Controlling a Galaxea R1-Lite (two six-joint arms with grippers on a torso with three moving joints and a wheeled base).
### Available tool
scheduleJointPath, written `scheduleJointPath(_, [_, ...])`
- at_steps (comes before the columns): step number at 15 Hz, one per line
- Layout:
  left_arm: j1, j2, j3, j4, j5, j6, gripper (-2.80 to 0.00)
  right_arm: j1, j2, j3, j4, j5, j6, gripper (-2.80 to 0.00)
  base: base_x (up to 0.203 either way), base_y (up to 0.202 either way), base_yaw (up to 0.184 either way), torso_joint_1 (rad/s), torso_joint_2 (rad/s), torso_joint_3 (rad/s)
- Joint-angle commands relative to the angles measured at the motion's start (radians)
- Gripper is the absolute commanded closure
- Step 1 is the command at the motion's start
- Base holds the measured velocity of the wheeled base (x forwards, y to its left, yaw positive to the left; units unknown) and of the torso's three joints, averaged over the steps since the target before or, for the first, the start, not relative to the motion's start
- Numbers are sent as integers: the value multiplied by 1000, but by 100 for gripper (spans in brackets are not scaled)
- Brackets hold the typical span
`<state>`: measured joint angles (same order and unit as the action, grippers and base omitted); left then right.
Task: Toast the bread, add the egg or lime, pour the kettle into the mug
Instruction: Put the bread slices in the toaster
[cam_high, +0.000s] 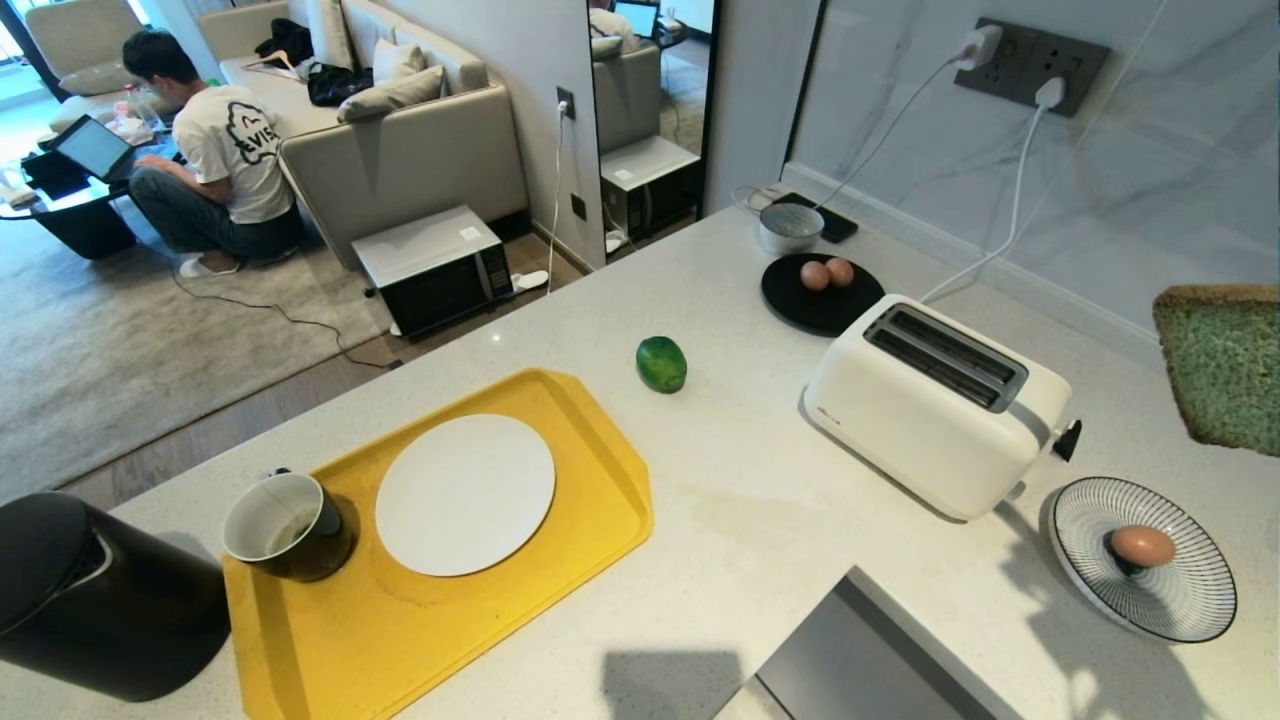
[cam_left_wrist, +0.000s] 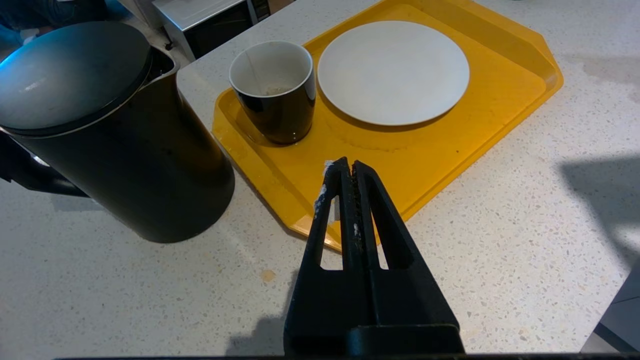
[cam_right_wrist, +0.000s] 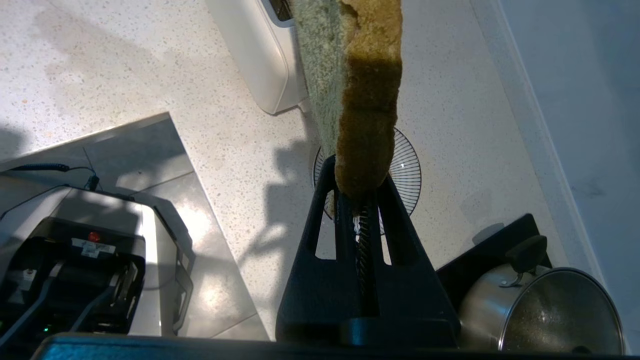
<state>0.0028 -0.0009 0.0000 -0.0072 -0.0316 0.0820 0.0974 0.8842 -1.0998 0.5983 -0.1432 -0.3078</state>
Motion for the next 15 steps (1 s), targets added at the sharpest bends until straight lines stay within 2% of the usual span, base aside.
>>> scheduleJointPath(1, [0, -1, 0, 0, -1, 15, 0, -1, 27, -6, 4, -2, -9, 0, 0, 0, 0, 0, 0, 0])
scheduleJointPath(4, [0, -1, -2, 1, -2, 22, 0, -1, 102, -43, 4, -3, -17, 0, 0, 0, 0, 0, 0, 0])
scheduleJointPath(9, [0, -1, -1, 0, 12, 13, 0, -1, 253, -182, 5, 0, -46, 0, 14, 0, 0, -1, -1, 1])
scheduleJointPath(12, [0, -1, 0, 0, 10, 8, 0, -1, 280, -201, 3, 2, -58, 0, 150, 0, -1, 2, -4, 1])
scheduleJointPath(15, [0, -1, 0, 0, 13, -8, 0, -10, 289, -206, 5, 17, -57, 0, 0, 0, 0, 9, 7, -6])
